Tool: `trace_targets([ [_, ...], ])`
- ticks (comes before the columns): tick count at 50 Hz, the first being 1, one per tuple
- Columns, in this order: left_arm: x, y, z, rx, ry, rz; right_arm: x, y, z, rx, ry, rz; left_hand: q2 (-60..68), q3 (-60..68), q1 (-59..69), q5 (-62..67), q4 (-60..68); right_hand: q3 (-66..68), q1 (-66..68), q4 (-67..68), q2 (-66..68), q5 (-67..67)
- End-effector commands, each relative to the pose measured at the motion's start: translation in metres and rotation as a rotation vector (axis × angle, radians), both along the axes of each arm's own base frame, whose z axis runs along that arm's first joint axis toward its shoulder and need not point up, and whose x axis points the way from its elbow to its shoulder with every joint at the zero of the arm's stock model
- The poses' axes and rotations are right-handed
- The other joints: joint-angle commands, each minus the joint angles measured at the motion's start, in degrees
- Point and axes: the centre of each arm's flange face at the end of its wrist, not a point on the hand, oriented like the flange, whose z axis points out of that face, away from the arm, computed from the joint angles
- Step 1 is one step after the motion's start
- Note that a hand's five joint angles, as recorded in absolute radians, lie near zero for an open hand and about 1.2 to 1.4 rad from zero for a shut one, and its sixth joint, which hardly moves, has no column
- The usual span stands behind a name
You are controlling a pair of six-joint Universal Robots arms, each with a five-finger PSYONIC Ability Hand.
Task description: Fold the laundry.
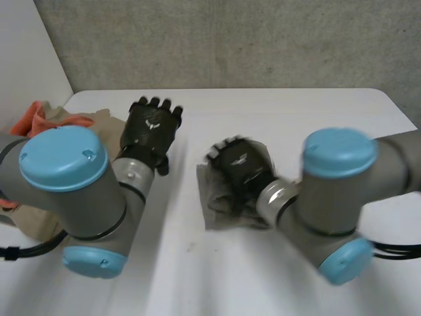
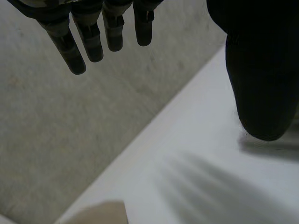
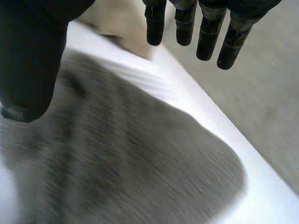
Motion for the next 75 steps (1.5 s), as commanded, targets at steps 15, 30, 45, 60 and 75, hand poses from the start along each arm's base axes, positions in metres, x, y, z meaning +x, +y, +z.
trace_targets([
  [15,-0.071,0.005,-0.056,0.233,0.048,-0.261,-0.061,-0.071,-0.019,0.428,-0.211,-0.336,0.2,-0.3,1.0,-1.0,0.0,-2.3,-1.4,-3.3,-2.5,-3.4],
  [30,-0.070,0.005,-0.050,0.258,0.005,-0.255,-0.069,-0.065,-0.016,0.437,-0.230,-0.353,1.3,0.9,2.1,0.1,1.2,-2.3,-1.4,-3.3,-2.5,-3.4],
  [45,-0.098,-0.003,-0.058,0.281,0.015,-0.402,-0.069,-0.058,-0.007,0.386,-0.262,-0.343,7.9,7.4,8.7,6.7,7.7,-2.3,-1.4,-3.3,-2.5,-3.4],
  [60,-0.061,-0.002,-0.089,0.392,-0.170,-0.179,-0.061,-0.065,-0.025,0.408,-0.238,-0.338,7.6,7.1,8.4,6.4,7.4,-2.3,-1.4,-3.3,-2.5,-3.4],
  [75,-0.047,0.016,-0.084,0.404,-0.226,-0.159,-0.044,-0.059,-0.050,0.360,-0.094,-0.274,5.0,4.6,5.8,3.8,4.9,-2.3,-1.4,-3.3,-2.5,-3.4],
])
